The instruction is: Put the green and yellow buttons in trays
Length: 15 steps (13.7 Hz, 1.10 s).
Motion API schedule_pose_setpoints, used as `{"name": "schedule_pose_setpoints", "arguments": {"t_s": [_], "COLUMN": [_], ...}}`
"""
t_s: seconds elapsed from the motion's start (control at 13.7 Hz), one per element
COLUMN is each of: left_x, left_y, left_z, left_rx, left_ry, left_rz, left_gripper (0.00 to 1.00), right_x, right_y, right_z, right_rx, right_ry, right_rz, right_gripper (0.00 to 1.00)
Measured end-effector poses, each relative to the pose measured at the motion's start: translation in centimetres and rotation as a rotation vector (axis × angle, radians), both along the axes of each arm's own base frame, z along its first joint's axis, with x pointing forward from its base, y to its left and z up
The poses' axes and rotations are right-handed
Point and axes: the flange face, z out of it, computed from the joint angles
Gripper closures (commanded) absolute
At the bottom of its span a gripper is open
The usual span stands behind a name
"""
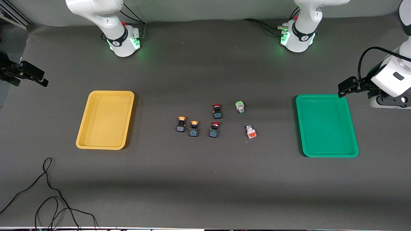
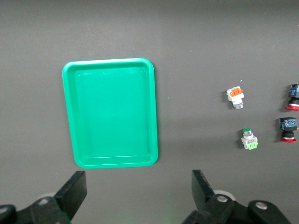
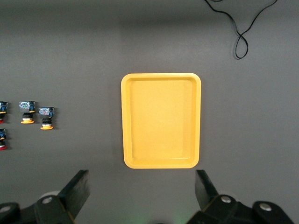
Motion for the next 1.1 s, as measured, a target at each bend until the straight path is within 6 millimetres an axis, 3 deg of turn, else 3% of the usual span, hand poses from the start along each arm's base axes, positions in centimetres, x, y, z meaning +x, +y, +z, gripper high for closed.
{"name": "schedule_pose_setpoints", "arguments": {"t_s": [0.37, 0.66, 0.8, 1.1], "left_x": [-0.2, -0.4, -0.7, -2.8], "left_y": [-0.2, -1.3, -4.0, -14.7], "left_z": [-0.3, -1.1, -1.8, -4.4], "left_rx": [0.002, 0.002, 0.005, 0.019], "left_ry": [0.021, 0.037, 0.048, 0.037], "left_rz": [-0.005, -0.022, -0.026, 0.026], "left_gripper": [0.00, 0.00, 0.00, 0.00], "right_x": [0.0, 0.0, 0.0, -0.1], "right_y": [0.1, 0.7, 1.0, 1.2], "right_z": [-0.2, -1.7, -2.6, -4.7], "right_rx": [0.000, 0.000, 0.000, 0.000], "right_ry": [0.005, 0.038, 0.057, 0.101], "right_rz": [0.001, 0.012, 0.019, 0.023], "right_gripper": [0.00, 0.00, 0.00, 0.00]}}
